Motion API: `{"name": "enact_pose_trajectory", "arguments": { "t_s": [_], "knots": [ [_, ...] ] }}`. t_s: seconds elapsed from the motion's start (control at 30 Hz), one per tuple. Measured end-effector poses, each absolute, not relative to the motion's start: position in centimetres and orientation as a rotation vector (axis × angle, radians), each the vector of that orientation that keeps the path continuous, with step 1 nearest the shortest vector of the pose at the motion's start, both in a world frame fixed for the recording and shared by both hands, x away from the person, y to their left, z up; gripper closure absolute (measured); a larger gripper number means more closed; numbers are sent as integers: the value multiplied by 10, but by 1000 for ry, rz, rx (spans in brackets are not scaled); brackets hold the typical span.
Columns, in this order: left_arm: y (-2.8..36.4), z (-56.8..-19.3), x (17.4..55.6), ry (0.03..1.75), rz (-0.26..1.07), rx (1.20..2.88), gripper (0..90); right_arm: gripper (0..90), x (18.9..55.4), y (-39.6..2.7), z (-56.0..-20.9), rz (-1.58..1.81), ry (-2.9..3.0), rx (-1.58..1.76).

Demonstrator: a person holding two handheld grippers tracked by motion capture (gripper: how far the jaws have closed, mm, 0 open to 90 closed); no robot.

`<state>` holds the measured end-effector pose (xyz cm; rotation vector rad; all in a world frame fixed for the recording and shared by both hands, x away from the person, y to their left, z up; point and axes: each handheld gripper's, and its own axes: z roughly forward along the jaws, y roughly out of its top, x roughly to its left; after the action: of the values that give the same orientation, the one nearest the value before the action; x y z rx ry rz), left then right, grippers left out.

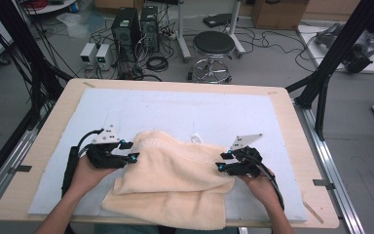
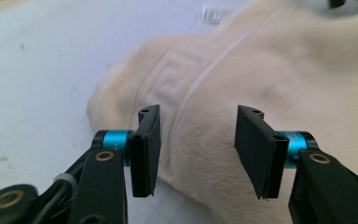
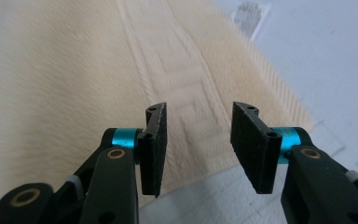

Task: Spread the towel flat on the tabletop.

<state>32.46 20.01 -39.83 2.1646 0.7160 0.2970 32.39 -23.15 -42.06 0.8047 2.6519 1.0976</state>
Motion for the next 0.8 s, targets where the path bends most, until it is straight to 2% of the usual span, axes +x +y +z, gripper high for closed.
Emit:
{"name": "enact_pose_trajectory", "arguments": {
  "t_s": [0.07, 0.2, 0.23, 0.27, 0.33, 0.37, 0.4, 0.63, 0.8],
  "knots": [
    [197, -408, 332, 734, 225, 2204, 501, 559, 325, -229, -430, 1047, 2682, 823],
    [186, -419, 336, 722, 193, 2275, 688, 662, 322, -226, -435, 1034, 2654, 805],
    [183, -421, 336, 716, 196, 2279, 688, 662, 322, -226, -435, 1034, 2654, 805],
    [180, -422, 335, 715, 205, 2286, 759, 726, 321, -225, -434, 1015, 2651, 797],
    [179, -421, 334, 722, 215, 2280, 800, 800, 321, -225, -434, 1015, 2654, 785],
    [181, -420, 333, 726, 214, 2276, 800, 800, 321, -225, -434, 1015, 2654, 785],
    [183, -418, 333, 727, 216, 2276, 823, 850, 321, -225, -432, 1005, 2662, 780],
    [200, -401, 319, 724, 245, 2185, 835, 866, 319, -225, -419, 998, 2670, 741],
    [209, -388, 306, 705, 259, 2128, 836, 869, 308, -227, -391, 1039, 2619, 675]
  ]
}}
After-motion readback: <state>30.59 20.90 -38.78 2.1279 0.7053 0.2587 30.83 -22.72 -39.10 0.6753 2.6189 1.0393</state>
